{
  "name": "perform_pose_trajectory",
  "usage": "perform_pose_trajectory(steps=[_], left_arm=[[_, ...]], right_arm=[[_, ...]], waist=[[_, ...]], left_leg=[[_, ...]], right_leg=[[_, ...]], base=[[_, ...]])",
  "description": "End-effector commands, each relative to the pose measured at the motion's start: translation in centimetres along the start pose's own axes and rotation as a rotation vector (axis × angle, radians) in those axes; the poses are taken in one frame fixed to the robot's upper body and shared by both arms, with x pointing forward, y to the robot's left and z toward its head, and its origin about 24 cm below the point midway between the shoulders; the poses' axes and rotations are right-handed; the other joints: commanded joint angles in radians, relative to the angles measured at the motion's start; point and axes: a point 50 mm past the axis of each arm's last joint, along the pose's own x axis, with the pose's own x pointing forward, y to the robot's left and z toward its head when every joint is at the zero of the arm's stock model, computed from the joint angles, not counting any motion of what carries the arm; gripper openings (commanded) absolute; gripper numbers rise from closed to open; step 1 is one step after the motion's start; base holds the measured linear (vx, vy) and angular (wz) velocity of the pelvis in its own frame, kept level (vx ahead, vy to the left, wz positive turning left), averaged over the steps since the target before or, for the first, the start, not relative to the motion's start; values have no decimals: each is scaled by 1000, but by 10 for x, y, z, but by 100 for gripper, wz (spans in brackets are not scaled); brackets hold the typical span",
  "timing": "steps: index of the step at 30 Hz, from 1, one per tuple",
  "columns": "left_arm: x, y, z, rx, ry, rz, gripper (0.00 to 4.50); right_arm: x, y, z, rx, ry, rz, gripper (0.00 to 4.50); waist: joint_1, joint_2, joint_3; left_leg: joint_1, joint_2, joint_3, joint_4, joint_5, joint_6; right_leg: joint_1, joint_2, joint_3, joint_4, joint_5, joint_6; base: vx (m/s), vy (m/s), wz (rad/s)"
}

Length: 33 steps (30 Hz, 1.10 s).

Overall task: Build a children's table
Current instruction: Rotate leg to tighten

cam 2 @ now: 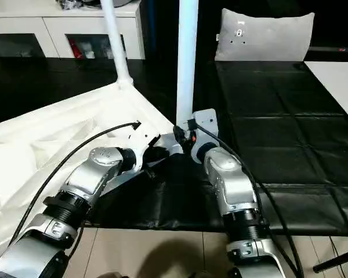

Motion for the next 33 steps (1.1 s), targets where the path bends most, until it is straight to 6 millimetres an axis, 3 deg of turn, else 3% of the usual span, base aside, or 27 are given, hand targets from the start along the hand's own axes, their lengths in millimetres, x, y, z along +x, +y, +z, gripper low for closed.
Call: perform_pose_trajectory(steps=[1, 4, 5, 7, 10, 15, 16, 18, 19, 21, 22, 23, 25, 33], left_arm=[[-4, 0, 24, 72, -103, -18, 0], [-6, 2, 22, 95, -101, -31, 0], [-10, 5, 17, 118, -82, -42, 0], [-22, 9, 4, 203, -46, -120, 0], [-28, 10, -2, 238, -33, -173, 0], [-43, 6, -11, 300, -11, -365, 0], [-45, 5, -12, 315, -5, -399, 0], [-55, 4, -19, 363, 31, -503, 0], [-58, 4, -21, 379, 43, -534, 0], [-59, 4, -21, 386, 45, -543, 0], [-61, 4, -22, 396, 55, -560, 0], [-62, 4, -23, 406, 62, -577, 0], [-66, 3, -22, 421, 74, -629, 0], [-69, 1, -20, 453, 86, -702, 0]], right_arm=[[-1, 12, 6, 11, -49, 122, 304], [-5, 5, 8, 2, -63, 125, 325], [-10, -2, 9, -11, -80, 143, 336], [-27, -21, 15, -57, -104, 243, 346], [-37, -28, 16, -117, -78, 325, 371], [-55, -35, 15, -197, 14, 517, 409], [-58, -35, 14, -211, 35, 555, 417], [-67, -31, 10, -268, 80, 715, 417], [-69, -30, 9, -278, 101, 764, 417], [-70, -30, 8, -280, 107, 776, 417], [-70, -29, 8, -275, 115, 802, 417], [-71, -27, 6, -262, 129, 832, 417], [-72, -24, 2, -238, 170, 898, 382], [-70, -20, -3, -178, 218, 976, 330]], waist=[[8, -7, -84], [6, -9, -80], [6, -3, -79], [9, -7, -77], [11, -4, -77], [12, -3, -65], [17, -2, -69], [25, -8, -70], [33, -4, -70], [41, -5, -72], [44, -11, -71], [49, -9, -71], [52, -9, -69], [54, -11, -71]], left_leg=[[-1, 16, -4, -53, -35, 99], [-3, 16, -3, -54, -64, 102], [-2, 17, -4, -55, -77, 94], [-1, 18, -3, -57, -114, 88], [-1, 22, -4, -55, -114, 88], [6, 25, -3, -64, -187, 68], [10, 27, -6, -65, -187, 59], [14, 30, -3, -63, -183, 66], [12, 33, -2, -63, -172, 70], [12, 33, -1, -61, -163, 76], [10, 32, 0, -61, -160, 76], [10, 31, -1, -62, -165, 72], [11, 33, -2, -65, -177, 65], [8, 32, -2, -64, -155, 57]], right_leg=[[84, -51, 39, -50, 25, -244], [85, -52, 39, -55, -22, -240], [83, -52, 38, -58, -56, -236], [86, -52, 39, -64, -103, -221], [84, -51, 39, -61, -84, -220], [77, -55, 37, -77, -246, -202], [78, -56, 38, -76, -261, -198], [74, -55, 39, -75, -244, -205], [74, -56, 42, -67, -212, -215], [72, -55, 41, -65, -188, -225], [73, -55, 41, -64, -186, -226], [73, -57, 40, -65, -210, -220], [73, -59, 40, -68, -256, -209], [72, -60, 40, -65, -242, -207]], base=[[0, 0, 0], [0, 0, 0], [0, 0, 0], [0, 0, 0], [0, 0, 0], [0, 0, 0], [0, 0, 0], [0, 0, 0], [0, 0, 0], [0, 0, 0], [0, 0, 0], [0, 0, 0], [0, 0, 0], [0, 0, 0]])
